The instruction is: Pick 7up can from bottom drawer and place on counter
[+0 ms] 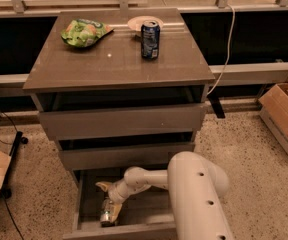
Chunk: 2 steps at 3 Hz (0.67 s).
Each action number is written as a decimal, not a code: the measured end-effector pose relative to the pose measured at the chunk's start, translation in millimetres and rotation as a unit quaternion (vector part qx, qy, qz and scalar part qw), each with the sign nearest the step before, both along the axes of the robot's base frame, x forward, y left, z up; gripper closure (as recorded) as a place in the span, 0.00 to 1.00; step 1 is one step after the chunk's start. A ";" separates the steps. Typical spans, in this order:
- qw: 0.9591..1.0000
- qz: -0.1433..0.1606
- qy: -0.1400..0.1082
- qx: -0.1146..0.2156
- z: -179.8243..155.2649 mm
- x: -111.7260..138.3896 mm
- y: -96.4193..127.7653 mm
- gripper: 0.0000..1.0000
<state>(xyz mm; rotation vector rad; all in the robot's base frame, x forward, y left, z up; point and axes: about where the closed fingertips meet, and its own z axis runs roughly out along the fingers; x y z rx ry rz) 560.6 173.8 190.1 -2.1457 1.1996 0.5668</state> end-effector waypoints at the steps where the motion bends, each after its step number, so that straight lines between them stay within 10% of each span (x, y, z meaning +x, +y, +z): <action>1: 1.000 0.023 0.017 0.004 -21.6 -6.2 20.9 0.00; 2: 0.999 0.040 0.033 0.000 -40.1 -12.9 34.0 0.00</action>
Offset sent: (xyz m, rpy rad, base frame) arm -0.0164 0.0471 -0.0612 -0.0126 0.1032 0.1193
